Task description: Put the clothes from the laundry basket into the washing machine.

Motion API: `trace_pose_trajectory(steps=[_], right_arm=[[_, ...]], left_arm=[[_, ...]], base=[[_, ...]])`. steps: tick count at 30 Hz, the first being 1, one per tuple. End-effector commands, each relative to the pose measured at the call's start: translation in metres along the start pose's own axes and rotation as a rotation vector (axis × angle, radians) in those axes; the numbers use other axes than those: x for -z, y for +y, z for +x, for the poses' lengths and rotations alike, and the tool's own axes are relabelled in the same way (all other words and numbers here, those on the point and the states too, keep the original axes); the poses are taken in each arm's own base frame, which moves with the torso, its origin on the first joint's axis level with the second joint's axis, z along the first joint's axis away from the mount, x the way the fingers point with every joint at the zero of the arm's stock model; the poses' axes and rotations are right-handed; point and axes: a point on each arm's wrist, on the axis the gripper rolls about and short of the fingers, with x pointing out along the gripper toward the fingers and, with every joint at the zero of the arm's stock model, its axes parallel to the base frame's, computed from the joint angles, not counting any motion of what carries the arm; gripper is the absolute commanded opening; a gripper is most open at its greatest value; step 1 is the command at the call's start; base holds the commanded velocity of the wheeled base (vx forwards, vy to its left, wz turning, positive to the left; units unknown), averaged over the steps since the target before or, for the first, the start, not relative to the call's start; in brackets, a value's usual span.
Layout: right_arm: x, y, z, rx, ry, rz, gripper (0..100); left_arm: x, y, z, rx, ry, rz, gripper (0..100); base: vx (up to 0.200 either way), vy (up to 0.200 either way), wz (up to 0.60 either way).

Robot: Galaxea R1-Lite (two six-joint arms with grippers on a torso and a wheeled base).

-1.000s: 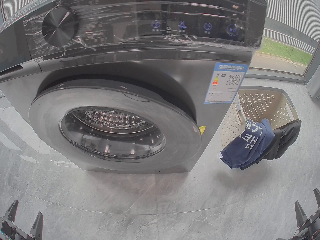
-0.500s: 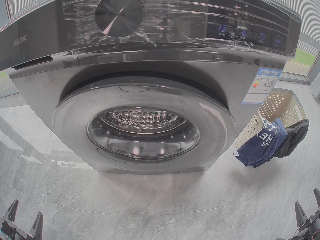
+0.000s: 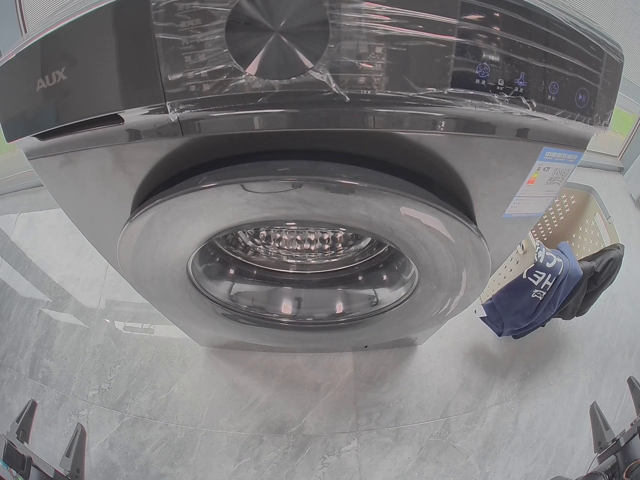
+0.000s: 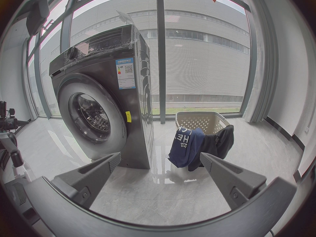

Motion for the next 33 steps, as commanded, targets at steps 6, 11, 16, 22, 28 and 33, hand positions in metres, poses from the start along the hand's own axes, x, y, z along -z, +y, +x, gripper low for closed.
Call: trace_pose_trajectory(steps=[6, 11, 16, 22, 28, 33], right_arm=[[0.005, 0.0, 0.0, -0.002, 0.003, 0.001, 100], [0.005, 0.0, 0.0, -0.002, 0.003, 0.001, 100], [0.005, 0.0, 0.0, -0.003, 0.006, -0.007, 100], [0.005, 0.0, 0.0, -0.005, 0.005, -0.005, 100], [0.005, 0.0, 0.0, 0.001, 0.006, -0.004, 100], [-0.01, 0.001, -0.004, -0.023, -0.081, 0.003, 100]], left_arm=[[0.004, 0.0, 0.0, -0.001, 0.003, -0.001, 100], [0.004, 0.0, 0.0, -0.001, 0.003, 0.001, 100], [0.004, 0.0, 0.0, -0.001, 0.003, 0.001, 100], [0.004, 0.0, 0.0, -0.001, 0.003, 0.001, 100], [0.004, 0.0, 0.0, -0.001, 0.003, -0.001, 100], [0.004, 0.0, 0.0, -0.001, 0.003, -0.001, 100]], base=[[0.0, 0.0, 0.0], [0.16, 0.0, 0.0], [0.12, 0.0, 0.0], [0.0, 0.0, 0.0], [0.0, 0.0, 0.0], [0.0, 0.0, 0.0]])
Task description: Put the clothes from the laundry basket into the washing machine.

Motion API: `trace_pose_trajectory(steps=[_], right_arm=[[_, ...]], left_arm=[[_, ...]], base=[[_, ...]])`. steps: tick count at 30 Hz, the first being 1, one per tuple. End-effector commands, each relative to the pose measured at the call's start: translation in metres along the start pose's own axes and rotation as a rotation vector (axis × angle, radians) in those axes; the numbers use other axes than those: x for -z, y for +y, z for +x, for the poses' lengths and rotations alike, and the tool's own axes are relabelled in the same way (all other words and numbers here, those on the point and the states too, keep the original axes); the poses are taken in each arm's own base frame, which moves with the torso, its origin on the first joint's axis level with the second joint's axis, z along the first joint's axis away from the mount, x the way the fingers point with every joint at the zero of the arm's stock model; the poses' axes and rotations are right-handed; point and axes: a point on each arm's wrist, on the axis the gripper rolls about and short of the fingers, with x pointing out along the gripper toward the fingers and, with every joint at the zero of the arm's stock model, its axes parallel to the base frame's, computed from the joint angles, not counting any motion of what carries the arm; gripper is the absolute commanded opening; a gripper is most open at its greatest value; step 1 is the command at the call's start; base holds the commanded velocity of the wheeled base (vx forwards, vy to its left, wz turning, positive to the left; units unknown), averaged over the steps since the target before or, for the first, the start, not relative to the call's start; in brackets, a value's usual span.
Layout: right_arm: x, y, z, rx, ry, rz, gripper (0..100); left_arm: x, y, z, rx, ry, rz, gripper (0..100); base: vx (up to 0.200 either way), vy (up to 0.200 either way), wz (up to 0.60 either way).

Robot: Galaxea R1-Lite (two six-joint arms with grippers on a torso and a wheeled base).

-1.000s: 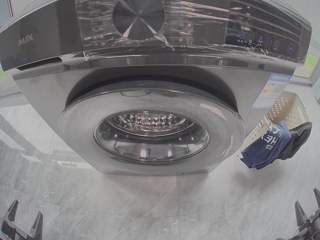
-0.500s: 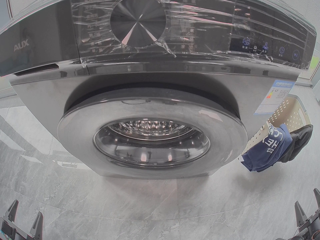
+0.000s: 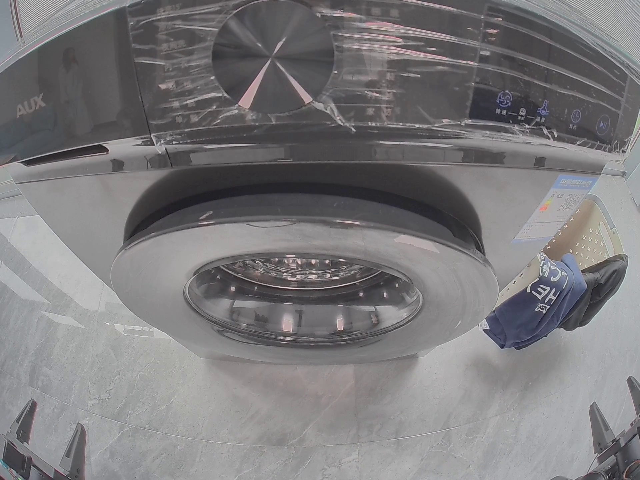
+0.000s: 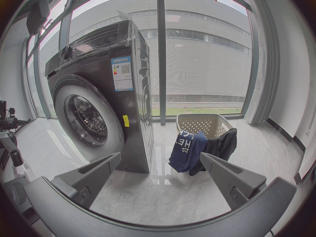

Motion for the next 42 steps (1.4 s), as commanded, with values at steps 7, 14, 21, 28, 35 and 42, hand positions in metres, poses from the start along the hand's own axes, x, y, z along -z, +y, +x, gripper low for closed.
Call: trace_pose_trajectory(steps=[7, 14, 21, 28, 35, 42], right_arm=[[-0.064, 0.0, 0.03, -0.054, 0.083, 0.152, 100], [-0.053, 0.017, 0.109, -0.264, 0.389, 0.143, 100], [-0.054, 0.06, 0.158, -0.342, 0.372, 0.079, 100], [-0.063, 0.077, 0.18, -0.36, 0.347, 0.09, 100], [-0.074, 0.099, 0.198, -0.423, 0.329, 0.081, 100], [-0.074, 0.115, 0.213, -0.453, 0.338, 0.074, 100]], left_arm=[[0.004, 0.0, 0.0, 0.0, 0.003, 0.0, 100], [0.004, 0.0, 0.0, 0.0, 0.003, 0.0, 100], [0.004, 0.0, 0.0, 0.0, 0.003, 0.0, 100], [0.004, 0.0, 0.0, 0.0, 0.003, 0.0, 100], [0.004, 0.0, 0.0, 0.0, 0.003, 0.0, 100], [0.004, 0.0, 0.0, 0.0, 0.003, 0.0, 100]], base=[[0.0, 0.0, 0.0], [0.0, 0.0, 0.0], [0.0, 0.0, 0.0], [0.0, 0.0, 0.0], [0.0, 0.0, 0.0], [0.0, 0.0, 0.0]])
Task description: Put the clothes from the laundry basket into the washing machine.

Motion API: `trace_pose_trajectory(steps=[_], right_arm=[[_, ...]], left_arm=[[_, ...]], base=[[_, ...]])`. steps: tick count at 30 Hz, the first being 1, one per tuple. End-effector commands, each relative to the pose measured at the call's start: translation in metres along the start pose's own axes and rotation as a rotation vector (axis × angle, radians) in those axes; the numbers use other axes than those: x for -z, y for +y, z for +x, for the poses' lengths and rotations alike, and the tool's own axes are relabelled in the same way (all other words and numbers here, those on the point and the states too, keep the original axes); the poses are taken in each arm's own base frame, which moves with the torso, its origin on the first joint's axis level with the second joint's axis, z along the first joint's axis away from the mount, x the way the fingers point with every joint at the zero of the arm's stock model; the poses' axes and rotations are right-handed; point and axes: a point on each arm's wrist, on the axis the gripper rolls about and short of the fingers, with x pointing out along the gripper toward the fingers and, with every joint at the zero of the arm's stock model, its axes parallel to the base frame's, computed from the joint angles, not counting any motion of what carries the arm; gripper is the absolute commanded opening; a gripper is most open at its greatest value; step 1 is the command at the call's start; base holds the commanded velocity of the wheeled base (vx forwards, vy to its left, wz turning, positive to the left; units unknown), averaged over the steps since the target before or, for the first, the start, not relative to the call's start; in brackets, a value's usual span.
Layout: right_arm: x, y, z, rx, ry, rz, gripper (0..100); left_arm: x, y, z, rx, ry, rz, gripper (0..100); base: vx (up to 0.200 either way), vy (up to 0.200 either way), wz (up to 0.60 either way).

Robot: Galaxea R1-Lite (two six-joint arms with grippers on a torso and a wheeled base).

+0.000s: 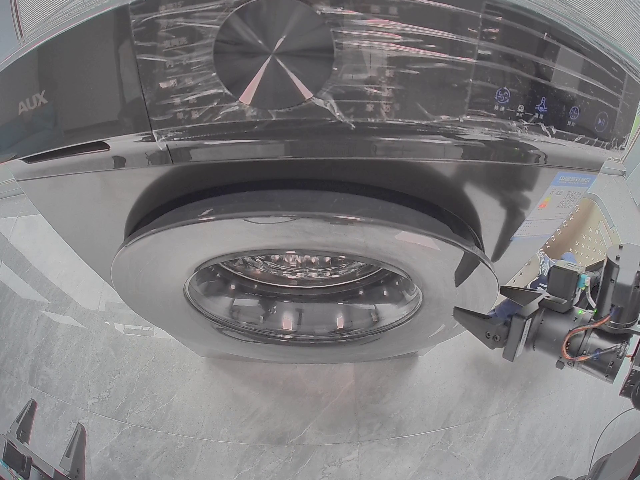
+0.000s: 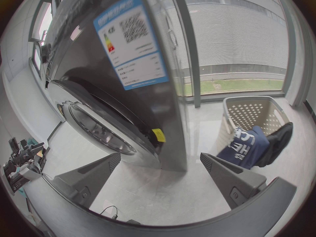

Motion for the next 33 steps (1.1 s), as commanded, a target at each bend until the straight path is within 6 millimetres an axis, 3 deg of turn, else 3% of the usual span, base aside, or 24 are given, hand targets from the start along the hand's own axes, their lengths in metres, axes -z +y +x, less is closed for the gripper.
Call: trace_pose_trajectory(steps=[1, 14, 23, 33], right_arm=[[0.003, 0.005, 0.019, -0.012, 0.034, -0.007, 100], [0.009, 0.016, 0.02, -0.083, 0.055, -0.013, 100], [0.038, 0.013, -0.014, -0.131, 0.131, -0.036, 100], [0.027, 0.015, 0.003, -0.119, 0.109, -0.032, 100]], left_arm=[[0.004, 0.0, 0.0, 0.0, 0.003, 0.0, 100], [0.004, 0.0, 0.0, 0.0, 0.003, 0.0, 100], [0.004, 0.0, 0.0, 0.0, 0.003, 0.0, 100], [0.004, 0.0, 0.0, 0.0, 0.003, 0.0, 100]], base=[[0.0, 0.0, 0.0], [0.0, 0.0, 0.0], [0.0, 0.0, 0.0], [-0.02, 0.0, 0.0]])
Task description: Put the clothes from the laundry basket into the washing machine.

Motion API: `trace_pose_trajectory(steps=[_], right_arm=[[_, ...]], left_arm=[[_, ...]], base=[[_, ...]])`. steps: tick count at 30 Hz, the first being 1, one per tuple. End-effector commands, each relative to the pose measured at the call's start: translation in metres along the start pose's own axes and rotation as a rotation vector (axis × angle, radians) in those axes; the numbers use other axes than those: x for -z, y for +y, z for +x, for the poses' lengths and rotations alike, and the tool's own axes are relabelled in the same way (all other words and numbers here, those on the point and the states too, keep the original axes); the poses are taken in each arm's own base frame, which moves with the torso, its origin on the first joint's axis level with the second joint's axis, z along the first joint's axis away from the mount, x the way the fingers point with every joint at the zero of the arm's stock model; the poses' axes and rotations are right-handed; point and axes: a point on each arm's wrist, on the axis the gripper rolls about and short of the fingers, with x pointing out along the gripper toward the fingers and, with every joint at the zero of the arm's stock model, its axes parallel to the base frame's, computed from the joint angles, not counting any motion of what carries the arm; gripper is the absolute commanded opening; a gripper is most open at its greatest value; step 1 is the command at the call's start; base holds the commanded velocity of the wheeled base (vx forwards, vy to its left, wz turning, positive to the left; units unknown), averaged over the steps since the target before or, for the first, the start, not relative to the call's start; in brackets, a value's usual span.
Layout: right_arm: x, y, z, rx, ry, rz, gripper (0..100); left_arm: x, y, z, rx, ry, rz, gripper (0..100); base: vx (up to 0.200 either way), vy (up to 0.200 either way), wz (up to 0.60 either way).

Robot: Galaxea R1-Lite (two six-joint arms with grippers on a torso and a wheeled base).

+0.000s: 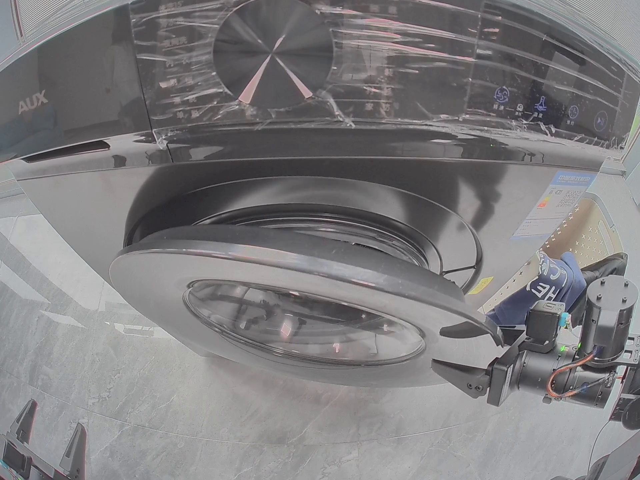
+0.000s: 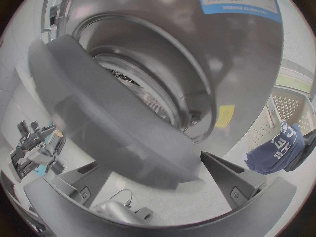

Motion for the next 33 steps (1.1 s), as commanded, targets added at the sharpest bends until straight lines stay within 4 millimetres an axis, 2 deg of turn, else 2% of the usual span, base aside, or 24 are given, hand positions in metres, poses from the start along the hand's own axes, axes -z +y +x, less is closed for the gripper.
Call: trace_pose_trajectory(steps=[1, 5, 10, 19, 29, 33], right_arm=[[-0.005, 0.001, 0.006, 0.0, -0.007, -0.001, 100], [0.001, 0.004, 0.007, -0.013, 0.02, -0.006, 100], [0.012, 0.005, 0.001, -0.026, 0.054, -0.012, 100], [0.02, 0.008, -0.01, -0.048, 0.062, -0.021, 100], [0.004, 0.002, -0.009, -0.013, -0.004, -0.007, 100], [-0.006, 0.006, 0.002, -0.024, -0.018, -0.013, 100]], left_arm=[[0.004, 0.0, 0.0, 0.0, 0.003, -0.001, 100], [0.004, 0.0, 0.0, 0.0, 0.003, -0.001, 100], [0.004, 0.0, 0.0, 0.0, 0.003, -0.001, 100], [0.004, 0.0, 0.0, 0.0, 0.003, -0.001, 100], [0.004, 0.0, 0.0, 0.0, 0.003, -0.001, 100], [0.003, 0.0, 0.0, 0.0, 0.001, -0.001, 100]], base=[[-0.2, 0.0, 0.0], [-0.2, 0.0, 0.0], [0.0, 0.0, 0.0], [0.0, 0.0, 0.0], [0.0, 0.0, 0.0], [-0.2, 0.0, 0.0]])
